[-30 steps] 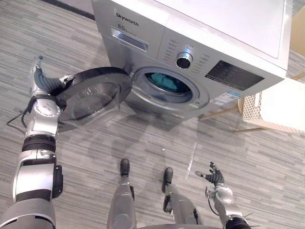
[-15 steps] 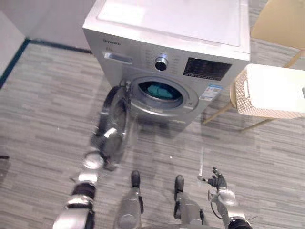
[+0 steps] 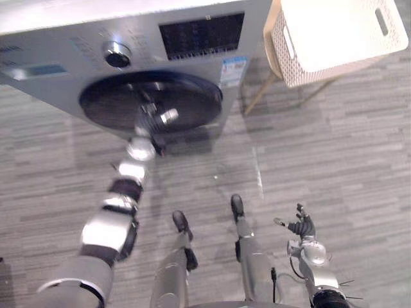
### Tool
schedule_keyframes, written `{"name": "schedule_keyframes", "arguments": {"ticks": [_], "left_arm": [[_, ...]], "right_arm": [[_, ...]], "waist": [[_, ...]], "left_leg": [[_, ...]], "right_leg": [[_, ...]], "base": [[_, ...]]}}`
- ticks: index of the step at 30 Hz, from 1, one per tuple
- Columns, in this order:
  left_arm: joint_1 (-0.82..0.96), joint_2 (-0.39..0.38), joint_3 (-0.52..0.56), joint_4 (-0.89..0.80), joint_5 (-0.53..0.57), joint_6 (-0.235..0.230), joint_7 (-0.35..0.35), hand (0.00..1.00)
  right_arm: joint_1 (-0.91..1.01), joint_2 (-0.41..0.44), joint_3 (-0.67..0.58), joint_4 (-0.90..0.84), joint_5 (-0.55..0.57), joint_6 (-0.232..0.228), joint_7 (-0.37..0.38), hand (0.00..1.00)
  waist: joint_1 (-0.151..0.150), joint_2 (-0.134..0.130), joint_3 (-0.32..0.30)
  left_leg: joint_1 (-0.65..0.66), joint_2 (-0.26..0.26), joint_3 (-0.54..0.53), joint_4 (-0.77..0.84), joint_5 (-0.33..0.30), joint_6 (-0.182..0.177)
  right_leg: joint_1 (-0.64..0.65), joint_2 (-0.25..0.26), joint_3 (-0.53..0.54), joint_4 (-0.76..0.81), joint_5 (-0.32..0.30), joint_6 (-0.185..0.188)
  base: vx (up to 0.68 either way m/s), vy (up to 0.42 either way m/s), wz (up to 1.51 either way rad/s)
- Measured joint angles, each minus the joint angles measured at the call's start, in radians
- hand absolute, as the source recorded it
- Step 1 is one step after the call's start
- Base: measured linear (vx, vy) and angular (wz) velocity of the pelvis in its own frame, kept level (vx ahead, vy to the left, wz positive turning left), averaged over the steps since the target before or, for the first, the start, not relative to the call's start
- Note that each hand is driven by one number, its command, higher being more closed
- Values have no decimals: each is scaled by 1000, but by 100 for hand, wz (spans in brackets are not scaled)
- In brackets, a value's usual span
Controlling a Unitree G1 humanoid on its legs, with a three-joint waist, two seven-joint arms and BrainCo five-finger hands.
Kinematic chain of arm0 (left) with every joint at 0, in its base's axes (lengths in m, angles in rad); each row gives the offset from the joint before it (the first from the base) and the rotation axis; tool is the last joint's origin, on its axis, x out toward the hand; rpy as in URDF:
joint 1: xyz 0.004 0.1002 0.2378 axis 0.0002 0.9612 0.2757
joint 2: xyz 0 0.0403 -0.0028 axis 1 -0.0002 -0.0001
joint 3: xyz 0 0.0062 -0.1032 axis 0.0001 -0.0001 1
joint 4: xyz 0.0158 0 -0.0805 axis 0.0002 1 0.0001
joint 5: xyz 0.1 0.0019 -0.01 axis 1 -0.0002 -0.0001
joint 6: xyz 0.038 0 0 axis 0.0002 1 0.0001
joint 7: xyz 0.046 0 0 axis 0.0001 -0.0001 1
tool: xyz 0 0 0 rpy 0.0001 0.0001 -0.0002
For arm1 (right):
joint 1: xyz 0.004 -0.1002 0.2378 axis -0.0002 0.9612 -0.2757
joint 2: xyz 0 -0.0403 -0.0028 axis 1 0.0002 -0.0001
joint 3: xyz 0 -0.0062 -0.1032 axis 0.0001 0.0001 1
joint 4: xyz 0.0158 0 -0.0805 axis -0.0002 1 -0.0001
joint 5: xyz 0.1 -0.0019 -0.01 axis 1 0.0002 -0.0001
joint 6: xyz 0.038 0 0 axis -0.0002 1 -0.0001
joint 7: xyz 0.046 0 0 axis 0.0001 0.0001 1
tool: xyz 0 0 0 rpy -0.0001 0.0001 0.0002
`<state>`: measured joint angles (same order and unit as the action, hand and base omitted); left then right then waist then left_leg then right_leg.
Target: Pick up the laundry basket with both hands and put the clothes into the washing machine.
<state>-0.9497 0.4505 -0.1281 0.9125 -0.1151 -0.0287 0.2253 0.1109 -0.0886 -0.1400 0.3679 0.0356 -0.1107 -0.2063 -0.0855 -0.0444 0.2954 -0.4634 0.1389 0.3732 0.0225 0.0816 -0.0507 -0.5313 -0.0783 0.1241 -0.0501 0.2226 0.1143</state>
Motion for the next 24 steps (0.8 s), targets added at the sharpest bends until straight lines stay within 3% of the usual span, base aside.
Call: {"name": "schedule_keyframes", "arguments": {"ticks": [5, 8, 10, 13, 16, 21, 22, 24], "left_arm": [[27, 30, 143, -12, 70, -4, 19, 0], [97, 8, 147, -69, 88, -21, 18, 0], [191, -32, 153, -138, 88, -27, 19, 0], [416, -149, 141, -265, 78, -50, 28, 0], [683, -265, 86, -327, 59, -60, 27, 0], [975, -332, 82, -321, 49, -61, -26, 0], [1012, -334, 101, -279, 49, -63, -34, 0], [1022, -337, 125, -229, 50, -63, -43, 0]], "right_arm": [[16, 11, 37, -43, 33, -34, -9, 0], [46, 9, 40, -59, 33, -37, -7, 0], [82, 9, 41, -85, 33, -37, -7, 0], [107, 4, 44, -83, 29, -34, -7, 0], [113, 7, 40, -64, -15, -24, -5, 0], [37, 6, 15, 173, -70, 4, 11, 0], [-10, 8, -2, 267, -77, 11, 14, 0], [-49, 9, -25, 340, -77, 17, 14, 0]], "waist": [[16, -6, 2], [15, -5, 2], [21, -4, 0], [58, -4, -13], [80, 2, -77], [134, 9, -141], [153, 22, -149], [158, 34, -157]], "left_leg": [[-25, 21, -14, 13, 1, -7], [-4, 30, -60, 10, 9, -18], [35, 31, -92, -6, 15, -23], [124, 28, -135, -39, 22, -24], [168, 1, -224, -53, 35, -29], [223, -59, -324, -29, 36, -28], [216, -73, -296, -10, 43, -18], [207, -75, -205, -6, 45, 8]], "right_leg": [[-10, 14, -31, -6, -18, -25], [40, 20, -85, -6, -33, -44], [94, 21, -129, 0, -57, -49], [176, 15, -204, 74, -143, -54], [237, -16, -298, 161, -243, -48], [394, -82, -481, 214, -348, -28], [430, -100, -537, 219, -363, -23], [447, -113, -579, 219, -373, -13]], "base": [[-23, -59, 5], [2, -57, 40], [39, -54, 65], [97, -5, 75], [165, 42, 105], [148, 50, 128], [24, 66, 93], [-28, 94, 75]]}}
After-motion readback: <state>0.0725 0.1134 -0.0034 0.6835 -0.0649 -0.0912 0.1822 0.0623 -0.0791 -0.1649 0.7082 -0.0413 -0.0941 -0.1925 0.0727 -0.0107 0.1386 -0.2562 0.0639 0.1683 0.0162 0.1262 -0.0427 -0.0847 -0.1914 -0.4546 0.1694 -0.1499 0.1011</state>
